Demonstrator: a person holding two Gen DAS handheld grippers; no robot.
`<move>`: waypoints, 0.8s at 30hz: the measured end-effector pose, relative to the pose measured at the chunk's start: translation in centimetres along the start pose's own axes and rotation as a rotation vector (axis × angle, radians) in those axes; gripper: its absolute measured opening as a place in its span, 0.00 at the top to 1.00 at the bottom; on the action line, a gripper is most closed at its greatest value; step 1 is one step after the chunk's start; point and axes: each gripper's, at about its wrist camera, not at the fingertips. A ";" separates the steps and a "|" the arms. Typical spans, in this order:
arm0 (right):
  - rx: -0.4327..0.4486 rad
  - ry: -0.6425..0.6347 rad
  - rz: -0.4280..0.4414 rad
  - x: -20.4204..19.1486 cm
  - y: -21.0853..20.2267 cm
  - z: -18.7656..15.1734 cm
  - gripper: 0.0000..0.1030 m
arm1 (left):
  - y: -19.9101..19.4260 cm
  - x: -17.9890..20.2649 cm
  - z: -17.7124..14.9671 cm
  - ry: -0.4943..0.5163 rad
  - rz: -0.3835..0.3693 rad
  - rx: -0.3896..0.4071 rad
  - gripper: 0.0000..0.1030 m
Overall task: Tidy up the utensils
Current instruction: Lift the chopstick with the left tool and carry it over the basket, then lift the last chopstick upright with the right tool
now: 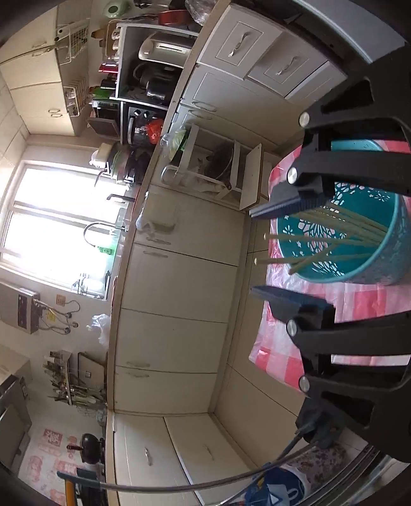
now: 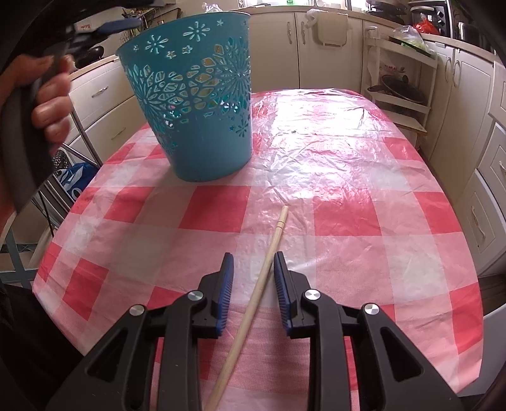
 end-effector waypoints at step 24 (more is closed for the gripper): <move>0.017 0.314 0.191 3.4 -1.8 -0.8 0.94 | -8.0 -3.9 -0.4 -0.002 0.177 0.008 0.12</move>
Point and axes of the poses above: each gripper's, at about its wrist camera, not at the fingertips, and y roughly the way its jaws point, x to its right, z to its top, and after that the axes turned 1 degree about z, right-handed
